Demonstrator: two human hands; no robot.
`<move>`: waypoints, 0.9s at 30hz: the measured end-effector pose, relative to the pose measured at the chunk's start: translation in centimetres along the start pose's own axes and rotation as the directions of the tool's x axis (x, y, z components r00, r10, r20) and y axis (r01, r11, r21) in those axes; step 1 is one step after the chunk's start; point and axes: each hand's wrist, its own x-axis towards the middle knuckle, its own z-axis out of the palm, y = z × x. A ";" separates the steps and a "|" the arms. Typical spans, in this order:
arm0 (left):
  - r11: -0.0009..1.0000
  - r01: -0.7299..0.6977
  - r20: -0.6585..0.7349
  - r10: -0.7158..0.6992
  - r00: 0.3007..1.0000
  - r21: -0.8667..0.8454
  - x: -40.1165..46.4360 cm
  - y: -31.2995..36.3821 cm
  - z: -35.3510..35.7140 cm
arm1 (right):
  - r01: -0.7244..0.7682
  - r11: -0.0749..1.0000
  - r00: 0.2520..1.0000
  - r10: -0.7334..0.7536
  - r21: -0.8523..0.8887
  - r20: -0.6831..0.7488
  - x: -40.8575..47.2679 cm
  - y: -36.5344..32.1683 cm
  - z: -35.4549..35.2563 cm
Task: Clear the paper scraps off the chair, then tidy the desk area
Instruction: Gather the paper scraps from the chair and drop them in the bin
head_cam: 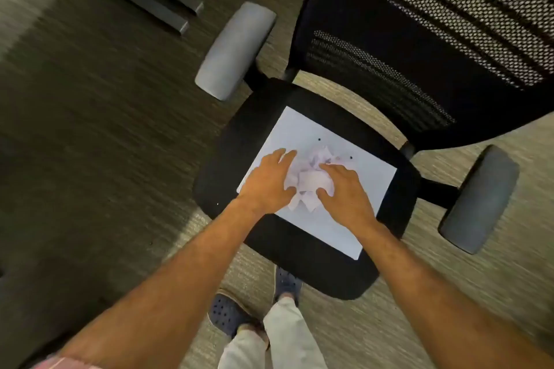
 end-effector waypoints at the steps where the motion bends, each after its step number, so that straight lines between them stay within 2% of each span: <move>1: 0.999 -0.025 0.032 0.024 0.999 0.040 0.6 0.1 0.5 | 0.021 0.999 1.000 -0.021 -0.032 -0.002 0.4 0.4 0.7; 3: 0.991 -0.035 0.072 0.026 0.997 0.126 1.5 0.0 1.4 | 0.018 0.991 1.000 -0.017 -0.131 0.010 1.0 1.1 1.8; 5: 0.980 -0.046 0.103 0.027 0.994 0.191 2.2 -0.3 2.5 | -0.065 0.982 0.998 0.066 -0.176 0.000 1.6 1.5 2.8; 8: 0.974 -0.038 0.115 0.012 0.993 0.222 2.9 -0.7 3.9 | -0.190 0.971 0.978 0.174 -0.149 -0.111 2.5 2.3 3.6; 11: 0.964 -0.015 0.062 -0.002 0.998 0.265 3.5 -0.4 4.5 | -0.197 0.965 0.977 0.179 -0.173 -0.117 3.4 2.7 4.4; 16: 0.975 0.002 0.014 -0.006 1.000 0.222 4.1 -0.1 4.5 | -0.102 0.956 0.995 0.095 -0.275 -0.039 3.6 2.6 5.4; 18: 0.978 0.010 0.010 -0.013 1.000 0.210 4.2 0.0 4.4 | -0.110 0.950 0.994 0.107 -0.291 -0.025 3.5 2.3 5.7; 27: 0.995 0.093 0.028 -0.095 0.995 0.044 3.0 0.6 4.1 | -0.060 0.978 0.998 0.052 -0.201 -0.042 3.3 1.5 5.7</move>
